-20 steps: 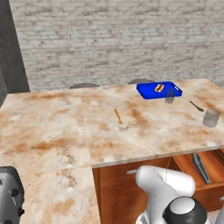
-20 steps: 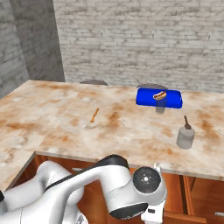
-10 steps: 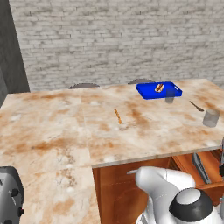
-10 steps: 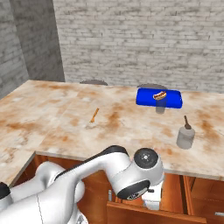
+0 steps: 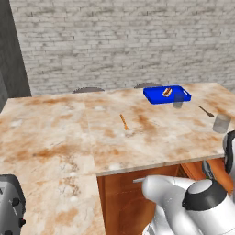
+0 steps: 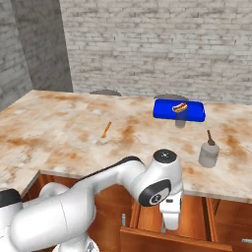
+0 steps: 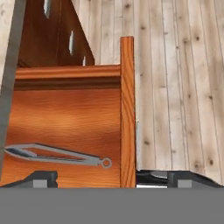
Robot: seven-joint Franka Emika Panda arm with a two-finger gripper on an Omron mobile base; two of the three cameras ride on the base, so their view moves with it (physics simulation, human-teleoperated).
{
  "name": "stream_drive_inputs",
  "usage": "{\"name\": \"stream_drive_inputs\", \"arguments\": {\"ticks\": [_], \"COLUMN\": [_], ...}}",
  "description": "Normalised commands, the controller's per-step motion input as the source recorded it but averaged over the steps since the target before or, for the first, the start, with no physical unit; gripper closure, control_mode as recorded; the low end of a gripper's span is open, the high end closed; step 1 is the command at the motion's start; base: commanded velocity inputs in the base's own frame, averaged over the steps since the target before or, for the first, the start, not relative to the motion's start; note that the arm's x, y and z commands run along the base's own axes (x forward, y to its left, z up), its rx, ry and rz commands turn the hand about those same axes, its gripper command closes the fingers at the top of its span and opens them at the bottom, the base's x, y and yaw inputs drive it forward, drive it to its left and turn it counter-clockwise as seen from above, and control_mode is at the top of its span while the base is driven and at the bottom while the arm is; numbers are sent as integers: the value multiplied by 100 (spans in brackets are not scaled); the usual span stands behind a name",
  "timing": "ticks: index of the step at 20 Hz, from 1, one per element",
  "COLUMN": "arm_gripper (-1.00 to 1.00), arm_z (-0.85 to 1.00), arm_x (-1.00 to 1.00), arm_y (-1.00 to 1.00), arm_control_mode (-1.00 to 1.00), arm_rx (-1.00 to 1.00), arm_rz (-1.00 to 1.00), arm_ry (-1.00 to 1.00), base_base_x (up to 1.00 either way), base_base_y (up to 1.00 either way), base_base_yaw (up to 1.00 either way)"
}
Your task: Take the tongs from the drawer on the right and place them on the dining counter next to the tray containing the hot dog.
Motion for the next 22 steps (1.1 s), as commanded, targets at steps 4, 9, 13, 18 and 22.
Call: {"name": "stream_drive_inputs", "arguments": {"ticks": [4, 9, 13, 18, 22], "arm_gripper": [-100, -100, -100, -100, -100], "arm_z": [-35, -13, -3, -11, -20], "arm_x": [6, 0, 0, 0, 0], "arm_y": [1, 0, 0, 0, 0], "arm_control_mode": [-100, -100, -100, -100, -100], "arm_rx": [0, 0, 1, 2, 2], "arm_rz": [10, 17, 19, 21, 23], "arm_ry": [11, 25, 27, 8, 2], "base_base_x": [0, 0, 0, 0, 0], "base_base_y": [0, 0, 0, 0, 0], "base_base_yaw": [0, 0, 0, 0, 0]}}
